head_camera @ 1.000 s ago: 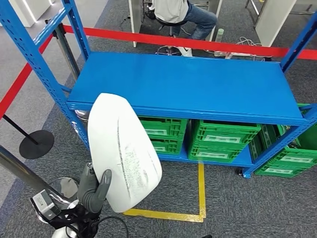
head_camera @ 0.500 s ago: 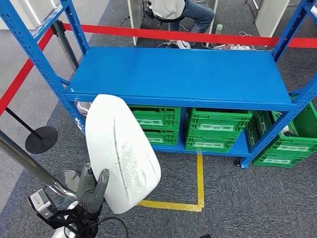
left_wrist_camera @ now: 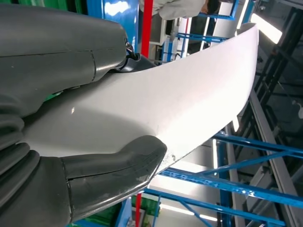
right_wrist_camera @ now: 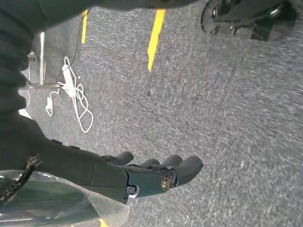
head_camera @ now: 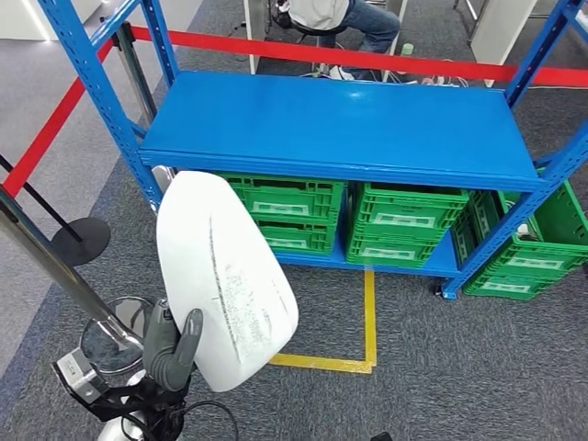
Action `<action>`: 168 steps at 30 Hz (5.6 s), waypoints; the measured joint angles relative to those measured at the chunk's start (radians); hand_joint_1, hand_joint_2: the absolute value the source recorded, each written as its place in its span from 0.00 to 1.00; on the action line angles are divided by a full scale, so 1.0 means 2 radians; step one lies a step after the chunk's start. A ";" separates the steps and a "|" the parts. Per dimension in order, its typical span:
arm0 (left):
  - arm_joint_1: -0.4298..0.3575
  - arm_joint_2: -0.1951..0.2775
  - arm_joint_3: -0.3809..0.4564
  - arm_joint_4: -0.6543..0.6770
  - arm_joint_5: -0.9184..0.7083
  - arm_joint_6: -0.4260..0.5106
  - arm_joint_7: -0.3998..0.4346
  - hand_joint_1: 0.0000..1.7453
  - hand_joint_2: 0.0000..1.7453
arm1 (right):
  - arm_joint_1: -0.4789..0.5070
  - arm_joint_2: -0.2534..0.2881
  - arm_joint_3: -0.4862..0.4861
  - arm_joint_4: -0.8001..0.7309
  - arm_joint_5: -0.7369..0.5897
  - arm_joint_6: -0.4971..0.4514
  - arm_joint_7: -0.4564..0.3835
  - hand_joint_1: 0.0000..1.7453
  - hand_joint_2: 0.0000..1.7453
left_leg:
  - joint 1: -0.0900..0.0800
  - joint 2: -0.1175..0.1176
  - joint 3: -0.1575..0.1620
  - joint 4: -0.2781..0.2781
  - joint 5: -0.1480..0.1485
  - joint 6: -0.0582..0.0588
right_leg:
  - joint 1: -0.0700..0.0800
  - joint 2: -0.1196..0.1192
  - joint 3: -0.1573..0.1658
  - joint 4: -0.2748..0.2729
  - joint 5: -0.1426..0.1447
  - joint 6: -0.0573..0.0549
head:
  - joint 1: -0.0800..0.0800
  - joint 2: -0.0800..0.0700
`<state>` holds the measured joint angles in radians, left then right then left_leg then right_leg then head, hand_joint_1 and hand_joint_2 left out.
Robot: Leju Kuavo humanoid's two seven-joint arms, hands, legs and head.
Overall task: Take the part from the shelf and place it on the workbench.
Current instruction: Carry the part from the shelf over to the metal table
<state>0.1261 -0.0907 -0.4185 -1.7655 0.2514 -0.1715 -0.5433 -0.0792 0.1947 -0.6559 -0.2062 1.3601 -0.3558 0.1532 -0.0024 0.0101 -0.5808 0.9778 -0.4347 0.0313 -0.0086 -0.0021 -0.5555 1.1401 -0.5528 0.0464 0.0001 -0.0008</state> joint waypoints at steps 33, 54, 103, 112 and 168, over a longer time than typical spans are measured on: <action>-0.004 -0.002 0.000 0.001 0.001 0.003 -0.002 1.00 1.00 | -0.003 -0.004 0.004 0.000 0.006 0.001 0.000 0.00 1.00 | -0.003 0.000 -0.008 0.008 0.002 -0.005 | 0.000 0.001 0.046 -0.069 0.002 -0.006 | 0.002 0.000; 0.005 -0.005 0.001 0.000 0.004 0.013 -0.005 1.00 1.00 | 0.000 -0.003 0.004 0.000 0.005 -0.007 -0.010 0.00 1.00 | 0.003 -0.002 0.020 0.001 -0.018 -0.002 | 0.003 -0.001 0.005 -0.048 -0.008 -0.011 | 0.002 0.000; 0.015 0.002 -0.011 0.009 -0.110 0.191 -0.027 1.00 1.00 | 0.007 0.010 -0.022 0.000 -0.056 -0.054 -0.109 0.00 1.00 | 0.001 -0.001 -0.044 0.146 -0.092 -0.025 | -0.001 0.013 0.001 -0.071 0.028 -0.028 | -0.002 0.000; 0.015 0.002 -0.011 0.009 -0.106 0.188 -0.026 1.00 1.00 | 0.007 0.012 -0.026 0.000 -0.056 -0.051 -0.106 0.00 1.00 | 0.003 -0.036 0.019 0.014 -0.028 -0.010 | -0.003 0.059 -0.009 -0.070 0.035 -0.014 | -0.003 0.000; -0.003 -0.003 -0.023 0.032 -0.095 0.185 -0.035 1.00 1.00 | 0.010 -0.006 -0.036 0.000 -0.048 -0.018 -0.072 0.00 1.00 | 0.005 -0.014 -0.007 0.090 -0.054 -0.017 | 0.001 0.037 -0.002 -0.076 0.041 -0.029 | 0.005 0.000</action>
<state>0.1206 -0.0965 -0.4649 -1.7014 0.0613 0.1990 -0.6128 -0.0600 0.1831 -0.7271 -0.2071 1.2634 -0.3909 0.0090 0.0078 -0.0173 -0.5947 1.1581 -0.5431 -0.0021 -0.0059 0.0721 -0.5600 0.9885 -0.4713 -0.0124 0.0096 -0.0008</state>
